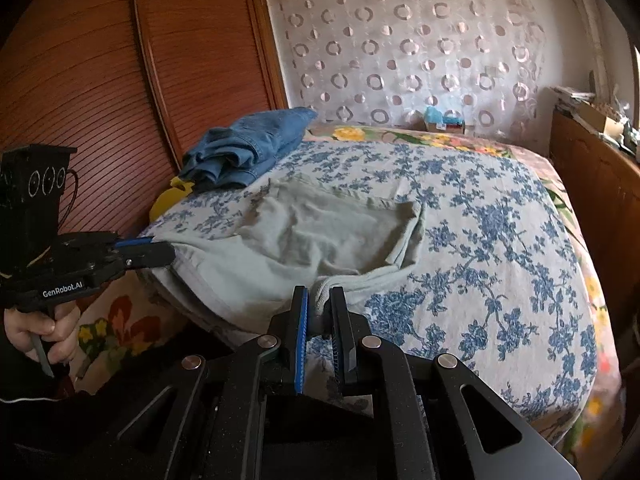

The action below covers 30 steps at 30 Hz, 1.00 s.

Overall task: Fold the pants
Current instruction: 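Lay the lifted pants end over the rest of the pants with both tools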

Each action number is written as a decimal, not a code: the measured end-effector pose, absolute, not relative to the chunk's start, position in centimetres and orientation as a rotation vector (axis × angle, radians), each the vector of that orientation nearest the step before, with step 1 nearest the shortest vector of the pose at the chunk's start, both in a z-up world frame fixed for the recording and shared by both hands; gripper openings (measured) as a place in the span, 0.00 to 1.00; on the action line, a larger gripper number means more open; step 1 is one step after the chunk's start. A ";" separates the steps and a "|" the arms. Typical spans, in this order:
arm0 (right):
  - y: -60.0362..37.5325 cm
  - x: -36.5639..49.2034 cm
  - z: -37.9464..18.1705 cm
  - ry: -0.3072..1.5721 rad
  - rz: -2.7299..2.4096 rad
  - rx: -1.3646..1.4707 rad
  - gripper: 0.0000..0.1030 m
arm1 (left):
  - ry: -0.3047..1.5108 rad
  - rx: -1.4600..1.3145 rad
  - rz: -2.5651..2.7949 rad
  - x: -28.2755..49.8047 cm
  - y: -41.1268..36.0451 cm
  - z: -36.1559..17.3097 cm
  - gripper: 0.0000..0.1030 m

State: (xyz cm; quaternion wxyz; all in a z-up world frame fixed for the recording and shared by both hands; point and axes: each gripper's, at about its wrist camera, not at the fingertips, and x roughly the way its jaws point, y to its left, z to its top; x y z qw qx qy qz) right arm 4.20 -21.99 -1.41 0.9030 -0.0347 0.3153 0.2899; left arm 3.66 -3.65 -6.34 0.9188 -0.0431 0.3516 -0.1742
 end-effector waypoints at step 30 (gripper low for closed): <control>-19.1 13.2 -1.8 0.624 0.550 -0.049 0.10 | 0.679 -0.068 -0.280 11.6 -2.4 -6.1 0.09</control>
